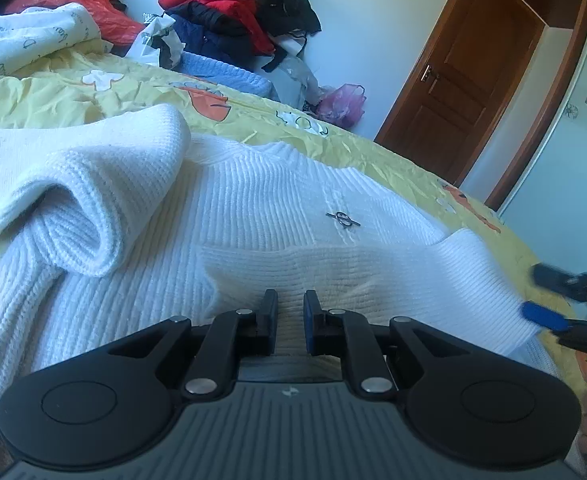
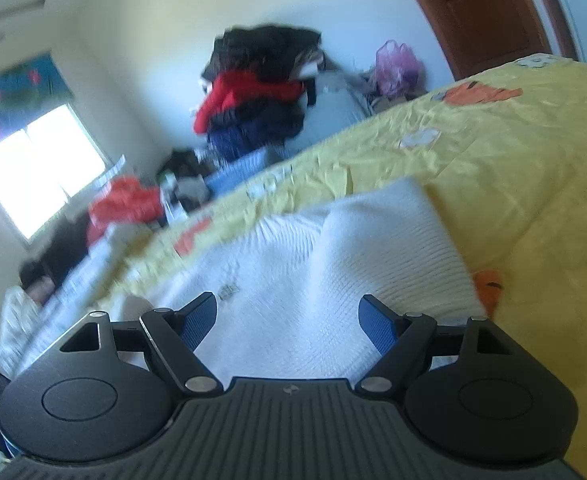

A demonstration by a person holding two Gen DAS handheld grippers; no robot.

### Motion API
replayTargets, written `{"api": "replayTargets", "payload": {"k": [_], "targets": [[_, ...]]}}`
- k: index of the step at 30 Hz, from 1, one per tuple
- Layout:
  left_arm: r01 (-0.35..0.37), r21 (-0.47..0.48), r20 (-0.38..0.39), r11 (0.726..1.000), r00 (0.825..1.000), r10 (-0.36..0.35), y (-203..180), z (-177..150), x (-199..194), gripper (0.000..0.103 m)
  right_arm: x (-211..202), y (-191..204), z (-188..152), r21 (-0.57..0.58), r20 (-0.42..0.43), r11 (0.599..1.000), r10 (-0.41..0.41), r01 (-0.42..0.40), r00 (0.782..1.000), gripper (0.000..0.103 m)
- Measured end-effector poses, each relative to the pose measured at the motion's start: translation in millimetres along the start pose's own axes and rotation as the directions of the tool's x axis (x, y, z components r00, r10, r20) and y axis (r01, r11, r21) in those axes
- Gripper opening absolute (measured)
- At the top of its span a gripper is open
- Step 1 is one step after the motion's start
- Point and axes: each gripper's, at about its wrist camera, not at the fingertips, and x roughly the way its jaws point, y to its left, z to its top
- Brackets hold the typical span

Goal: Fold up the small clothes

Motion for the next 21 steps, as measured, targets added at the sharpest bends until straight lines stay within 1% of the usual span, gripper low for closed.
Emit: {"api": "replayTargets", "payload": {"k": [3,4,5,6,7,8,9,10,11,12,14,16,18,19,20,21], "targets": [[-0.005,-0.007,-0.006,1.000,1.000,0.005,0.2,1.0,-4.9,0.013,22.3,-4.2,-13.5,-0.062,-0.055,0.997,-0.043,0.039,0.998,0.080],[-0.012,-0.018,-0.012,1.000,1.000,0.012,0.2,1.7,-8.5,0.014,24.1,-7.1,-20.8,-0.096,-0.037,0.995,-0.039,0.036,0.999,0.083],[-0.025,-0.038,-0.018,0.999,1.000,0.025,0.4,1.9,-15.1,0.016,22.7,-6.7,-25.0,-0.111,-0.017,0.994,-0.024,0.022,1.000,0.084],[-0.034,-0.055,-0.020,0.998,0.999,0.033,0.7,2.3,-20.8,0.019,21.2,-7.2,-24.4,-0.097,-0.016,0.995,-0.014,0.012,1.000,0.084],[-0.039,-0.066,-0.016,0.997,0.999,0.038,1.4,1.9,-27.0,0.032,20.5,-7.7,-24.4,-0.088,-0.014,0.996,-0.010,0.009,1.000,0.085],[-0.050,-0.075,-0.006,0.996,0.999,0.049,1.3,1.2,-34.5,0.050,20.0,-8.4,-25.2,-0.084,-0.009,0.996,-0.005,0.004,1.000,0.085],[-0.067,-0.084,0.003,0.994,0.998,0.068,0.9,1.2,-40.3,0.061,19.4,-9.0,-25.0,-0.081,-0.009,0.997,0.000,-0.001,1.000,0.086],[-0.098,-0.101,0.018,0.990,0.995,0.100,0.1,0.3,-46.5,0.082,19.0,-9.8,-24.7,-0.079,-0.009,0.997,0.005,-0.006,1.000,0.087],[-0.113,-0.116,0.035,0.987,0.992,0.118,-0.1,-0.8,-51.1,0.087,19.0,-10.1,-24.3,-0.077,-0.009,0.997,0.011,-0.012,1.000,0.087],[-0.110,-0.127,0.044,0.986,0.992,0.117,0.1,-1.8,-53.1,0.087,18.2,-10.6,-25.0,-0.076,-0.009,0.997,0.016,-0.016,1.000,0.088],[-0.089,-0.146,0.021,0.985,0.995,0.093,2.0,-2.0,-47.9,0.087,17.9,-10.5,-24.7,-0.073,-0.007,0.997,0.021,-0.021,1.000,0.088],[-0.096,-0.159,-0.008,0.983,0.995,0.096,2.7,-2.6,-36.4,0.086,17.9,-11.7,-24.2,-0.069,-0.005,0.997,0.025,-0.025,1.000,0.088],[-0.101,-0.156,-0.003,0.983,0.995,0.101,0.7,-1.6,-29.2,0.086,17.0,-13.5,-24.8,-0.061,-0.002,0.998,0.031,-0.031,1.000,0.088],[-0.098,-0.161,0.003,0.982,0.995,0.100,0.0,-0.1,-27.0,0.079,16.7,-14.4,-24.6,-0.056,-0.001,0.998,0.034,-0.034,0.999,0.088],[-0.084,-0.172,0.005,0.981,0.996,0.086,0.0,2.2,-23.6,0.057,17.0,-14.5,-24.3,-0.050,0.001,0.998,0.038,-0.038,0.999,0.088],[-0.094,-0.182,-0.010,0.979,0.996,0.094,0.1,5.4,-18.1,0.047,17.0,-15.1,-24.2,-0.046,0.002,0.998,0.040,-0.040,0.999,0.088]]}}
